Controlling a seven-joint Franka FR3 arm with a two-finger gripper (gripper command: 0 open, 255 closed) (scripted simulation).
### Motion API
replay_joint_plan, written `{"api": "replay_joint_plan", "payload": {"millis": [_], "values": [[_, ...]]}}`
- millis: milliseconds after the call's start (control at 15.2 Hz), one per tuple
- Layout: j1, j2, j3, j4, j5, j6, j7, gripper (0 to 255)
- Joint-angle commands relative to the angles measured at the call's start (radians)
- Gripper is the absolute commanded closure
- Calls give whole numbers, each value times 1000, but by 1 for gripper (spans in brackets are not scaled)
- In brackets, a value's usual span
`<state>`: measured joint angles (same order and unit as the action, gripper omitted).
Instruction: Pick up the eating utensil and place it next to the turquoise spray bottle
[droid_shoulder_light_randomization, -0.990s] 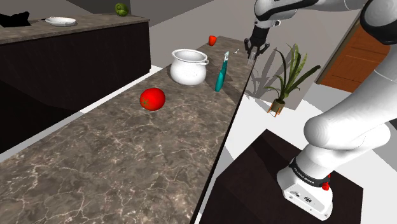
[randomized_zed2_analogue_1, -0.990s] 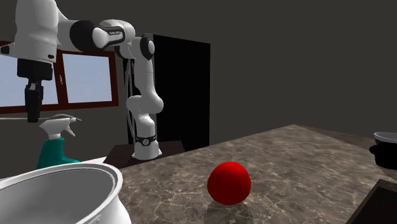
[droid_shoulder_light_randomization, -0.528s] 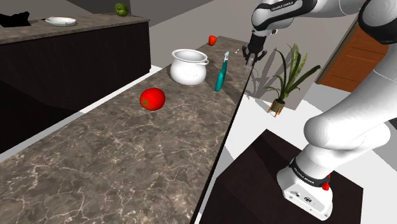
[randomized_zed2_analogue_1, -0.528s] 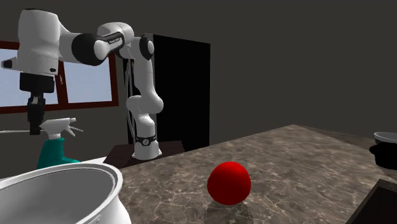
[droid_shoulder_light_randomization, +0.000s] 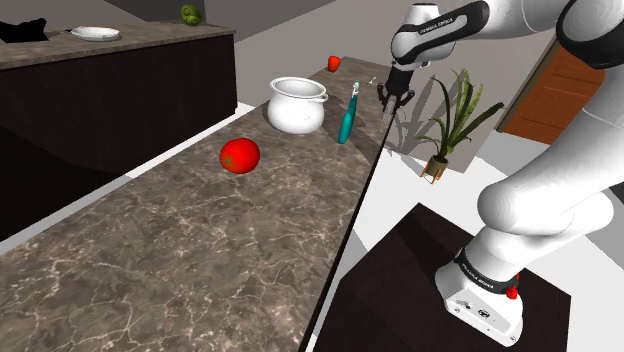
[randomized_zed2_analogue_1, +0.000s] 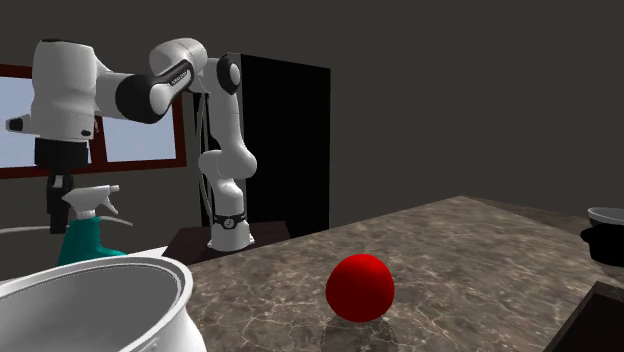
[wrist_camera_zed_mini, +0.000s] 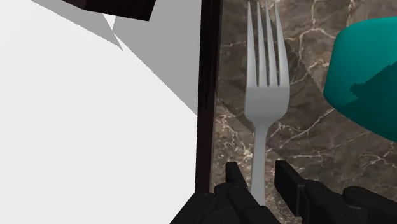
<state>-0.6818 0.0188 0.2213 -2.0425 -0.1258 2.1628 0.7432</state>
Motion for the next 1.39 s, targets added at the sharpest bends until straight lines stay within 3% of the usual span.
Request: {"api": "replay_joint_plan", "payload": {"millis": [0,1320], "values": [[0,9,-1,-18,-5,27,4,255],[5,154,-13,-135,-85,281,78,255]]}}
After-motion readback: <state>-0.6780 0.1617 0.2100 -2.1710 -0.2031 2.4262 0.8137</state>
